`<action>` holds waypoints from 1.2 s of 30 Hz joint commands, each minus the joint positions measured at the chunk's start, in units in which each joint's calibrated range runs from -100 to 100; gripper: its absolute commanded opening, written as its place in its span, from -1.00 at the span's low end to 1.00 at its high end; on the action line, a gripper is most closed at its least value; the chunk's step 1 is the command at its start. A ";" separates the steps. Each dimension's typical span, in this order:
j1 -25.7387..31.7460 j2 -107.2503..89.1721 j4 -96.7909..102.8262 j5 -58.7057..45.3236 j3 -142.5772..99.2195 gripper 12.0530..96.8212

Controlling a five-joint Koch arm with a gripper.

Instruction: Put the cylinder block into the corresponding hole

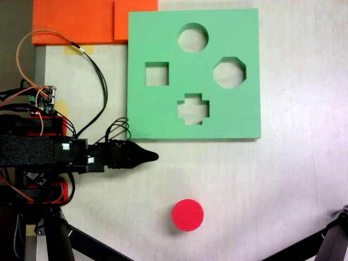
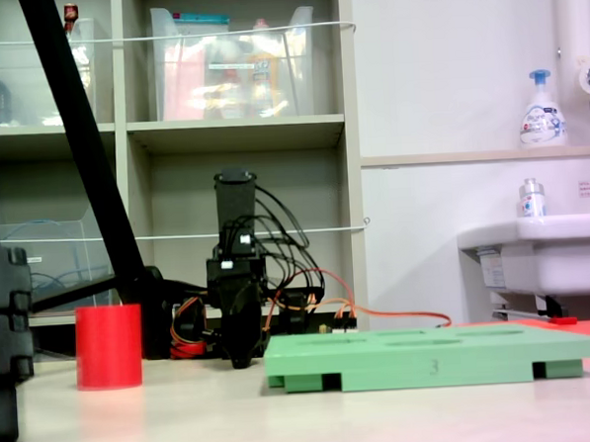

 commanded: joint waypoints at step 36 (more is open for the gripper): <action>-0.93 -0.41 -4.64 -0.05 -0.59 -0.08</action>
